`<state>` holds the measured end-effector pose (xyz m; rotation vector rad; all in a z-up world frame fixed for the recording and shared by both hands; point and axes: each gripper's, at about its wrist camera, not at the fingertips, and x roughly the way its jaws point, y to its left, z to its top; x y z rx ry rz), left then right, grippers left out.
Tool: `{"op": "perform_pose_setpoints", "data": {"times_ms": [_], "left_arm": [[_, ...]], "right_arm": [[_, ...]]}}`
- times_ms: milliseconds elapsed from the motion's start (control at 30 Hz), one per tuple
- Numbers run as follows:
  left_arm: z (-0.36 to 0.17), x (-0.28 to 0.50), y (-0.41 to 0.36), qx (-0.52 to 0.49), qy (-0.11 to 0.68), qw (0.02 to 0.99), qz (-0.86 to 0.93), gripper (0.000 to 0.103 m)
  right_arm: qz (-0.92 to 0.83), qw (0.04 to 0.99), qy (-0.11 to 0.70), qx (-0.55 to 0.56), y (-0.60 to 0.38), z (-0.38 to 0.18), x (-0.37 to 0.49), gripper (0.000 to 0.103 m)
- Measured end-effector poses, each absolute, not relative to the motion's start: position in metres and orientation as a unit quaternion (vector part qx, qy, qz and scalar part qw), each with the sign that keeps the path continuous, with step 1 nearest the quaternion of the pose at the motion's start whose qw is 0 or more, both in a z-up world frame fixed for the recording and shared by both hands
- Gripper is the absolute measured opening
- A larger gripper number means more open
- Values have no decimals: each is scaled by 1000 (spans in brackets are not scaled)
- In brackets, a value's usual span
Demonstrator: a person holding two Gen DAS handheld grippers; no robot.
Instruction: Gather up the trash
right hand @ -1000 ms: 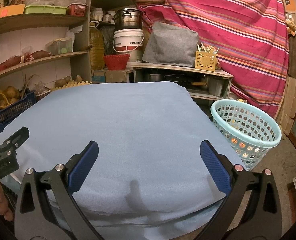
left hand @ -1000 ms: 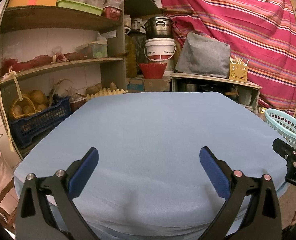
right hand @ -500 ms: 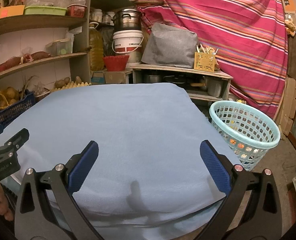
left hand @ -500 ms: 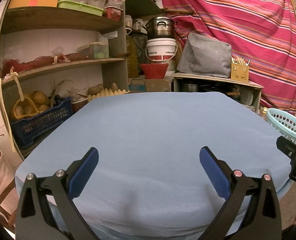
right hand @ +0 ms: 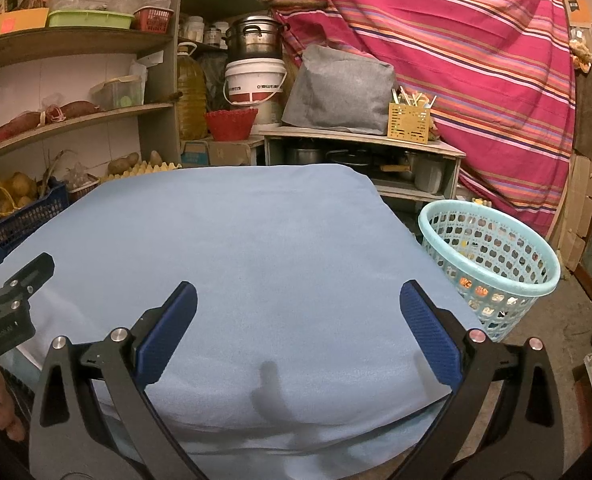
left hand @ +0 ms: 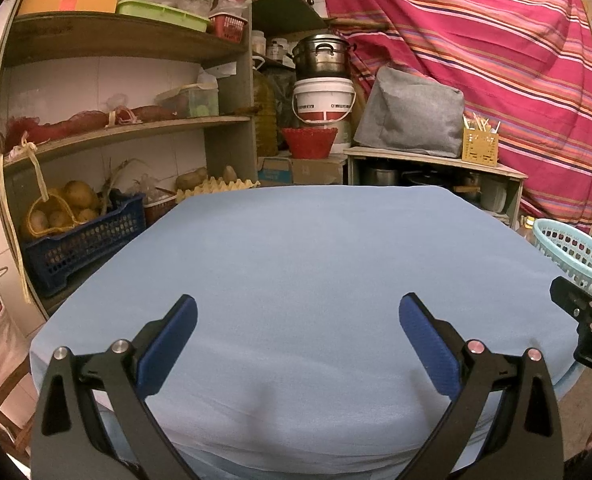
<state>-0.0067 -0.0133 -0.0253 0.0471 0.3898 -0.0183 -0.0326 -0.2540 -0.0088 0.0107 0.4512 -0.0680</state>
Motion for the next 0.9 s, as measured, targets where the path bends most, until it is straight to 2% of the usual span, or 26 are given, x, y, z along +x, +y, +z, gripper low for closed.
{"op": "perform_pose_setpoints", "data": {"times_ms": [900], "left_arm": [[-28,-9,-17,25,190,981,-12,99]], "right_arm": [[-35,973,226,4,-258,-11,-31,99]]}}
